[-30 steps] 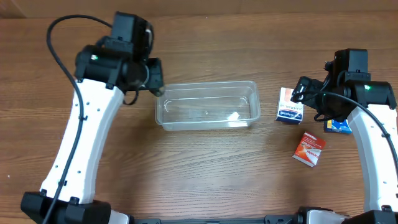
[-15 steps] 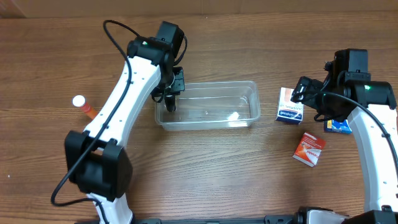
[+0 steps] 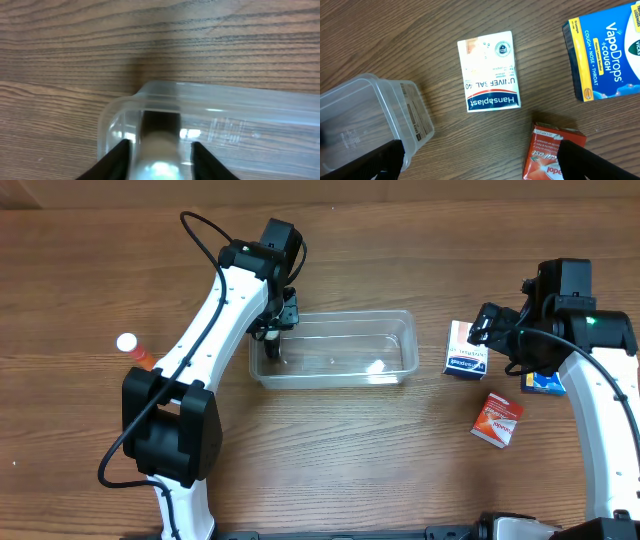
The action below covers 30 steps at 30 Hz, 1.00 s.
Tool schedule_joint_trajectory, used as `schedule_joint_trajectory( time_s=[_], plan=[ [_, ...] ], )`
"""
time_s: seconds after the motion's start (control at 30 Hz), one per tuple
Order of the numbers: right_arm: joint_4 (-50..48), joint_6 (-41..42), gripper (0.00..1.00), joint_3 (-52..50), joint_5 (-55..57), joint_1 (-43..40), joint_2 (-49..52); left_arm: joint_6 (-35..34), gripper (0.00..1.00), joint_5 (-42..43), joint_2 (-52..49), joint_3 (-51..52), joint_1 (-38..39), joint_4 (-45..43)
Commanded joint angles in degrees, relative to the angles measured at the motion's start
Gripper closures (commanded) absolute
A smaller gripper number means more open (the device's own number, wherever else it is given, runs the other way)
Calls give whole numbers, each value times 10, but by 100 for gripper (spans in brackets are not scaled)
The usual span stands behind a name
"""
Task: Pack container
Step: 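Carry the dark bottle into the container's left end and release, then move the left gripper to the orange pill bottle and grasp it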
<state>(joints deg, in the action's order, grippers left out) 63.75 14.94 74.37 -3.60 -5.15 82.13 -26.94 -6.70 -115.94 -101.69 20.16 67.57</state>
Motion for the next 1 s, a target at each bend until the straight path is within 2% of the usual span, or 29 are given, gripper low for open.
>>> schedule_joint_trajectory(
  time_s=[0.0, 0.13, 0.43, 0.6, 0.77, 0.97],
  plan=[
    [-2, -1, 0, 17, 5, -1, -2, -3, 40, -12, -4, -11, 1, 1],
    [-2, -1, 0, 17, 5, -1, -2, -3, 39, -11, -4, -11, 1, 4],
    [-2, -1, 0, 17, 5, -1, -2, 3, 27, -19, 12, -51, 1, 15],
    [-1, -2, 0, 17, 6, -1, -2, 5, 2, -59, 93, -98, -12, 68],
    [-2, -1, 0, 17, 10, -1, -2, -6, 0, -60, 212, -98, -84, 138],
    [-2, -1, 0, 17, 10, -1, -2, -1, 0, -56, 249, -97, -228, 190]
  ],
)
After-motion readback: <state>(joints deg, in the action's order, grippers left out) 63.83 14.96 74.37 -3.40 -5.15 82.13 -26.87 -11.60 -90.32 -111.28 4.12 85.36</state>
